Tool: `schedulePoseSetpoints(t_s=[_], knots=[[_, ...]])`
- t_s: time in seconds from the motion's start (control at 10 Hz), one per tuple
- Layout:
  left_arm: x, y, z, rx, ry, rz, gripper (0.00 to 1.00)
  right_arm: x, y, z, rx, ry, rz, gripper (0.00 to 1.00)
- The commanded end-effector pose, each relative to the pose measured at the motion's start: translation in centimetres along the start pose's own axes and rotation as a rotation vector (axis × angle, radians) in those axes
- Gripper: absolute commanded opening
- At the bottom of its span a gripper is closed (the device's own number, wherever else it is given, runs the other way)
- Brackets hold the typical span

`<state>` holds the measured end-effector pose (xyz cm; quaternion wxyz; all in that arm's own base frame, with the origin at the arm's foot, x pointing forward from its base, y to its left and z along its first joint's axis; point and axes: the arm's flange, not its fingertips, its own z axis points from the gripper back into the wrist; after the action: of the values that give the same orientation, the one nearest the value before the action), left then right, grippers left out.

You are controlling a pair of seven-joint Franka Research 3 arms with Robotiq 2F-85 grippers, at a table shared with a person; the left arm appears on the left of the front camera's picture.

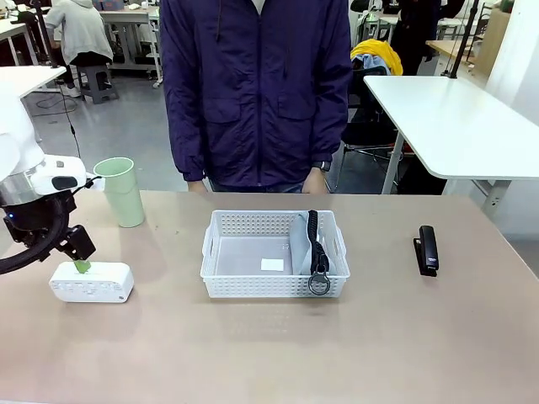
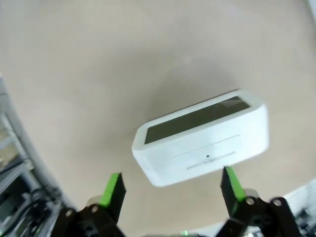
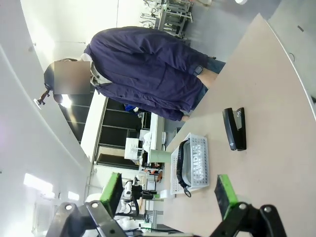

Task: Efficiently arrange items inside the basket to fit them all.
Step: Pick up the Digital clock and place it inside the Organizing basket.

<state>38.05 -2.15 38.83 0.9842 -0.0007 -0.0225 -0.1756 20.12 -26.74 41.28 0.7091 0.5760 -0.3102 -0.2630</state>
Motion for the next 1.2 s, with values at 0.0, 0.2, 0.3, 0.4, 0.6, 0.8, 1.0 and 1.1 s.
schedulePoseSetpoints(t_s=[0.0,0.2,0.3,0.4,0.6,0.8,1.0,1.1], knots=[[0.2,0.3,1.6,-0.076,-0.135,0.032,1.0,0.1,0.2,0.0,0.013,-0.005,0.019,1.0],[0.0,0.0,0.0,0.0,0.0,0.0,1.0,0.1,0.2,0.0,0.013,-0.005,0.019,1.0],[0.0,0.0,0.0,0.0,0.0,0.0,1.0,0.1,0.2,0.0,0.013,-0.005,0.019,1.0],[0.0,0.0,0.0,0.0,0.0,0.0,1.0,0.1,0.2,0.0,0.013,-0.005,0.019,1.0],[0.2,0.0,0.0,-0.017,-0.014,-0.008,1.0,0.1,0.2,0.0,0.013,-0.005,0.019,1.0],[0.7,-3.7,1.0,0.044,-0.233,-0.623,1.0,0.1,0.2,0.0,0.013,-0.005,0.019,1.0],[-0.3,-4.6,0.6,0.038,-0.412,-1.148,1.0,0.1,0.2,0.0,0.013,-0.005,0.019,1.0],[-0.6,-4.4,0.2,-0.008,-0.394,-1.293,1.0,0.1,0.2,0.0,0.013,-0.005,0.019,1.0]])
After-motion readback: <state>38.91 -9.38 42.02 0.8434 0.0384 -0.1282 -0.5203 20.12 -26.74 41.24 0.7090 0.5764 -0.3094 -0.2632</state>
